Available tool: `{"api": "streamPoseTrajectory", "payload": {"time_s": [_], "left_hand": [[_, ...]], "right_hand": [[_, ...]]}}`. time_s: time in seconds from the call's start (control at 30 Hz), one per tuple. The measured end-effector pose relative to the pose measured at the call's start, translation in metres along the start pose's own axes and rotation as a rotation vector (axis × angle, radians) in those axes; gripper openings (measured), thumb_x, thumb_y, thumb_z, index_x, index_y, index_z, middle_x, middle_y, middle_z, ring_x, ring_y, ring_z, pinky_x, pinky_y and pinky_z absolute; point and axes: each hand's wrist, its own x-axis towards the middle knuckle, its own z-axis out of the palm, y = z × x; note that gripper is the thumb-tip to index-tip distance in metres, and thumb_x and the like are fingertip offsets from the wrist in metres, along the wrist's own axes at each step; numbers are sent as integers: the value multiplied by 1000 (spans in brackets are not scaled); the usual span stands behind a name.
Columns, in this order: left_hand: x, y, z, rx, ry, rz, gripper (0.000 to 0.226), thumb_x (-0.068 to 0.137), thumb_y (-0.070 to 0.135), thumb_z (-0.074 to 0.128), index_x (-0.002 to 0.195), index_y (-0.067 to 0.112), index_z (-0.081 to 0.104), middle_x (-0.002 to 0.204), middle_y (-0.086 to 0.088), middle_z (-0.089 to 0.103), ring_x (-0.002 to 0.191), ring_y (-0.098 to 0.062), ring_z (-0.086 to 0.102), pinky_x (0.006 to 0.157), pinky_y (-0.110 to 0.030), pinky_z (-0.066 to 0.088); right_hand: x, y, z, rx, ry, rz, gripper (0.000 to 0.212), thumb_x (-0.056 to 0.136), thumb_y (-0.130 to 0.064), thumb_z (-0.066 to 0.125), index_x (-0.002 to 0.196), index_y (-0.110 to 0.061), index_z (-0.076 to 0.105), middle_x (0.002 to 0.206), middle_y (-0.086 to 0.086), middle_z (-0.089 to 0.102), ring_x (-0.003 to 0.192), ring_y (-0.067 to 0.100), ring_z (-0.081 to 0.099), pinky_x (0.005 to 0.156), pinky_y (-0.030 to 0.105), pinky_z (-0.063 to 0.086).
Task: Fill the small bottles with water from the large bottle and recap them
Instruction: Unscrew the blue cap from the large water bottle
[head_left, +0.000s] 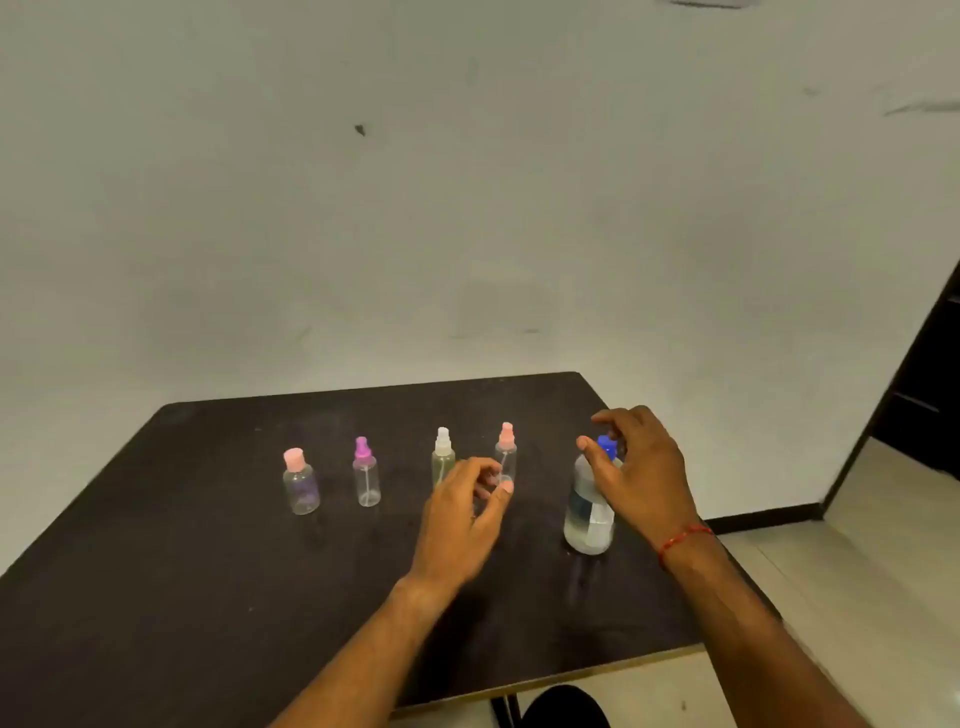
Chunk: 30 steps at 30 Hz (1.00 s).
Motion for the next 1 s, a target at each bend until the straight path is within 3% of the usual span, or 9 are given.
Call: {"api": "streamPoseTrajectory", "payload": {"time_s": [0.13, 0.27, 0.33, 0.53, 0.67, 0.77, 0.83, 0.9, 1.0], "left_hand": [[2, -1, 43, -78, -90, -133, 32, 89, 45, 69, 117, 33, 60, 109, 16, 63, 98, -4, 63, 83, -33, 57], [8, 1, 86, -69, -213, -177, 78, 77, 62, 74, 142, 33, 44, 136, 18, 53, 119, 0, 54, 99, -27, 52], [12, 7, 101, -90, -240, -175, 90, 70, 70, 76, 144, 35, 39, 139, 19, 52, 123, 0, 52, 101, -24, 49], [22, 11, 121, -115, -217, -141, 63, 72, 55, 84, 123, 35, 53, 107, 16, 67, 97, -6, 66, 86, -28, 58], [23, 7, 122, -138, -223, -148, 66, 72, 53, 84, 128, 34, 53, 108, 15, 68, 99, -6, 66, 86, -26, 58], [22, 7, 123, -149, -201, -141, 66, 72, 52, 84, 128, 37, 53, 109, 17, 68, 101, -3, 66, 88, -26, 57], [22, 6, 124, -139, -198, -145, 66, 72, 52, 84, 128, 37, 53, 110, 17, 69, 101, -3, 66, 88, -26, 57], [22, 7, 124, -119, -205, -149, 65, 72, 53, 83, 127, 37, 52, 109, 18, 69, 100, -2, 66, 88, -27, 58], [22, 8, 124, -119, -205, -156, 62, 72, 57, 82, 123, 39, 53, 108, 19, 68, 100, -2, 66, 88, -28, 58]], "right_hand": [[-2, 15, -5, -44, -65, 96, 39, 86, -41, 69, 117, -19, 60, 112, 1, 57, 94, 9, 54, 80, 20, 45], [6, 23, -7, -92, -139, 157, 41, 85, -44, 69, 116, -20, 59, 107, -1, 58, 89, 9, 53, 76, 19, 42], [12, 22, -6, -97, -184, 172, 36, 84, -44, 70, 110, -21, 61, 99, -2, 62, 83, 10, 55, 74, 20, 45], [28, 20, -7, -136, -299, 158, 23, 87, -37, 70, 99, -18, 64, 87, -3, 61, 78, 12, 56, 73, 20, 44], [34, 21, -11, -117, -409, 106, 14, 89, -19, 66, 103, -19, 65, 104, 1, 63, 95, 18, 59, 86, 25, 49], [36, 19, -15, -55, -484, 121, 32, 89, -8, 64, 118, -20, 63, 121, 0, 61, 109, 18, 57, 97, 27, 45], [36, 16, -18, -25, -515, 130, 48, 87, -14, 68, 133, -23, 54, 124, -1, 58, 111, 18, 56, 100, 31, 45], [36, 15, -17, -34, -471, 134, 56, 84, -30, 73, 134, -25, 50, 112, -3, 57, 101, 16, 58, 95, 30, 50], [38, 14, -13, -164, -398, 144, 32, 84, -41, 71, 106, -24, 57, 93, -6, 56, 83, 12, 55, 75, 20, 44]]}}
